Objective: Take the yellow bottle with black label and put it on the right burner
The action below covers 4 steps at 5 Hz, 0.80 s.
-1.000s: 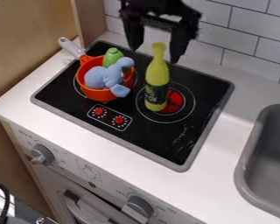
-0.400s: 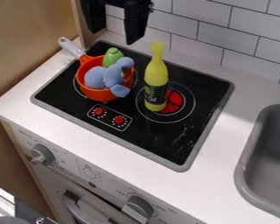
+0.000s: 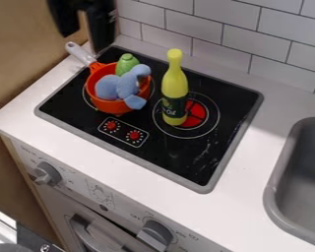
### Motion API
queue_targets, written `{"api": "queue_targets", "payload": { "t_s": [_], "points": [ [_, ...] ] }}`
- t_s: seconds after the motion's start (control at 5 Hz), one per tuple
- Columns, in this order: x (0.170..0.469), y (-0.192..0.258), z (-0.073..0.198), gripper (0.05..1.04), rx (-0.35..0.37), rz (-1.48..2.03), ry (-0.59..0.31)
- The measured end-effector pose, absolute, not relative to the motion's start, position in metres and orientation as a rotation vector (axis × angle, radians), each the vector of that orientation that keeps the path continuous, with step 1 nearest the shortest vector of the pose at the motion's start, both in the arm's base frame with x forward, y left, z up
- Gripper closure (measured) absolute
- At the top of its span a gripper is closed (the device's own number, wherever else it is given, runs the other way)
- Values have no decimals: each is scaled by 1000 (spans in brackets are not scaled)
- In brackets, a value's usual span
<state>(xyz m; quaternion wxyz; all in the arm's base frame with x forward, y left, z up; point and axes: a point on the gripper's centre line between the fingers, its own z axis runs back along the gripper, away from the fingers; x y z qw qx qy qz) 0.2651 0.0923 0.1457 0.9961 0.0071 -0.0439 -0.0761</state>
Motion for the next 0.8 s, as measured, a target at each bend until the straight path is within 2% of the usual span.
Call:
{"api": "queue_targets", "payload": {
  "t_s": [0.2, 0.6, 0.8],
  "points": [
    [268, 101, 139, 83, 35, -177, -125],
    [263, 115, 114, 83, 67, -217, -137],
    [259, 121, 102, 83, 29, -228, -104]
  ]
}}
